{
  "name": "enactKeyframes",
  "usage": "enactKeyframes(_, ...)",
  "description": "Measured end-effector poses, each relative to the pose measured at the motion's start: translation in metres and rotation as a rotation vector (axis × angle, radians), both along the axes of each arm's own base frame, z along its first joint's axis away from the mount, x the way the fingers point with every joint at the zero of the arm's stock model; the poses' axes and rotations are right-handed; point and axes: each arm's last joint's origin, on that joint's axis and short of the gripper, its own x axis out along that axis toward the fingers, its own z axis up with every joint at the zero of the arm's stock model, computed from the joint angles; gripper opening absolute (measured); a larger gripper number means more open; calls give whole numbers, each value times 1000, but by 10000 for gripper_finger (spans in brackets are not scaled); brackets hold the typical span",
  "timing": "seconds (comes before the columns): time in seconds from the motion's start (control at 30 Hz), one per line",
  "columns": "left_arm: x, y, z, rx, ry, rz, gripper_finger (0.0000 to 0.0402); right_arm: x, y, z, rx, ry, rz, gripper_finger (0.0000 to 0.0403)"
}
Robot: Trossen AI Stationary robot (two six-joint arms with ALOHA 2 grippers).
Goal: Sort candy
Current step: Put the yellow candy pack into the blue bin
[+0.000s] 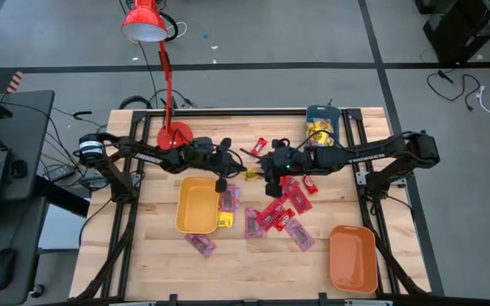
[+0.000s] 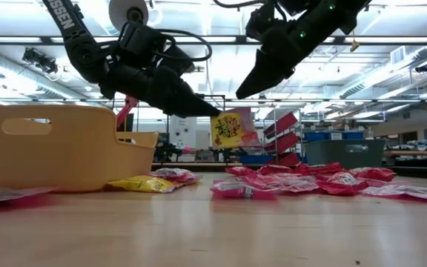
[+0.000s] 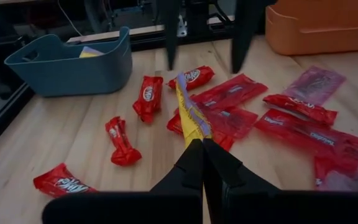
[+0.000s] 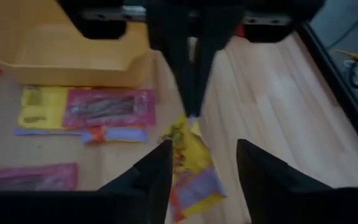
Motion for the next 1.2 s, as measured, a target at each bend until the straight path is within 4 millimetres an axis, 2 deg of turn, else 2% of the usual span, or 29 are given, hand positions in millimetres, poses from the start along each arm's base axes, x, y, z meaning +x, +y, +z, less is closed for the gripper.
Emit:
enactKeyframes(0.23,3,-8,5,18,-52,-28,0,1,-1,-3,-17,14,11,200)
enactKeyframes(0.43,4,-10,9,23,-90,-33,0,4,0,-17,10,79,39,200)
enactKeyframes(1.0,4,-10,5,13,-50,-32,0,4,-7,-15,42,66,38,131)
enactKeyframes(1.1,3,-10,5,13,-47,-29,0,4,-7,-15,48,66,42,103)
enactKeyframes(1.2,3,-9,4,19,-34,4,1,4,-7,-15,60,66,58,58)
